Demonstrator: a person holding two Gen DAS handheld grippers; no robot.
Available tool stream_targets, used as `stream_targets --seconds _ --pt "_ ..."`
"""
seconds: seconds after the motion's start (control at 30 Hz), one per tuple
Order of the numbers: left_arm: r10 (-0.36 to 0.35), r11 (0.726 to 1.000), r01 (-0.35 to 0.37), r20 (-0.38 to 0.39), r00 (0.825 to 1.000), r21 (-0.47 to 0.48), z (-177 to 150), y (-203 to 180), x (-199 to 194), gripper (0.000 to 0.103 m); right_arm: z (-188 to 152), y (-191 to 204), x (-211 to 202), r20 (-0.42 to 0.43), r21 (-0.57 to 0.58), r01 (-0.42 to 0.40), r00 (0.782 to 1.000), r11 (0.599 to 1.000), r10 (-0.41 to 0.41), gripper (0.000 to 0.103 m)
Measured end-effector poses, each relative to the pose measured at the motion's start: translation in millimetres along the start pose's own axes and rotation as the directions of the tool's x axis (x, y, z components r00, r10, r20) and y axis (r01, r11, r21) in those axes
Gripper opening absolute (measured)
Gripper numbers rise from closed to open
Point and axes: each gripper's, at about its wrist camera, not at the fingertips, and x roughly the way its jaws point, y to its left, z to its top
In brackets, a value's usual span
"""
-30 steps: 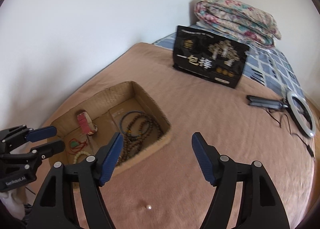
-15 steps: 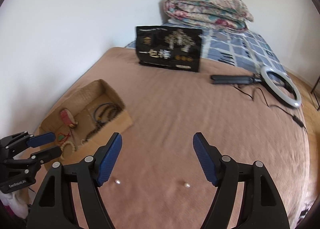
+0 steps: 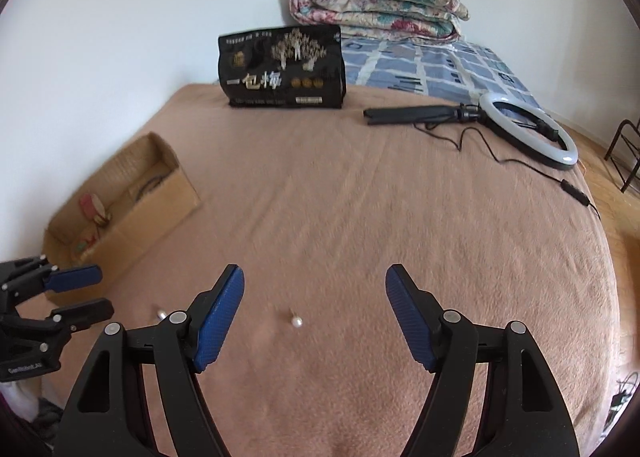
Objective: Organize jewelry
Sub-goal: 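Withdraw both tools from the box toward the small pearl earring on the bed, then close the right tool on the pearl earring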
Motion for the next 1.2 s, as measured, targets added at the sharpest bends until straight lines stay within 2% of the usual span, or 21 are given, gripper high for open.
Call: stream_targets --seconds 0.3,0.37,0.53,0.6,0.67,0.73,0.8,0.87,1.03,1.2 --pt "0.014 0.998 -0.011 -0.052 0.999 0.066 -12.7 -11.9 28.6 0.040 -27.5 10.4 21.8 -0.045 -0.094 -0.019 0.999 0.995 0.015 0.067" --pt "0.019 0.998 -0.015 -0.064 0.998 0.068 -14.4 -9.9 34.1 0.040 -31.1 12.2 26.5 -0.056 -0.106 -0.024 0.998 0.994 0.019 0.061" --pt "0.019 0.997 -0.014 -0.076 0.997 0.077 -16.2 -7.9 41.5 0.040 -37.5 17.3 37.2 -0.082 -0.137 -0.035 0.996 0.990 0.024 0.055" --pt "0.018 0.996 -0.011 -0.084 0.996 0.083 -17.8 -8.7 44.2 0.034 -39.3 17.9 42.2 -0.099 -0.141 -0.045 0.995 0.989 0.031 0.049" --pt "0.013 0.996 -0.005 -0.089 0.996 0.090 -17.7 -10.1 46.8 0.034 -40.3 17.3 44.9 -0.109 -0.139 -0.050 0.993 0.989 0.035 0.045" --pt "0.009 0.996 0.000 -0.092 0.996 0.093 -17.8 -11.5 49.0 0.034 -40.7 16.8 46.7 -0.112 -0.132 -0.053 0.993 0.990 0.038 0.045" --pt "0.005 0.996 0.005 -0.099 0.995 0.093 -17.7 -12.4 52.3 0.029 -41.2 16.4 48.2 -0.115 -0.130 -0.056 0.992 0.990 0.041 0.044" --pt "0.005 0.996 0.005 -0.108 0.994 0.092 -18.2 -12.7 55.7 0.028 -42.3 16.4 49.4 -0.120 -0.128 -0.064 0.992 0.990 0.048 0.040" --pt "0.000 0.997 0.009 -0.113 0.994 0.081 -18.1 -10.4 57.7 0.028 -40.9 19.4 53.7 -0.128 -0.131 -0.077 0.990 0.988 0.060 0.038" --pt "-0.004 0.998 0.010 -0.121 0.993 0.056 -17.8 -3.9 60.8 0.023 -39.9 21.8 57.9 -0.136 -0.137 -0.084 0.989 0.987 0.065 0.030"
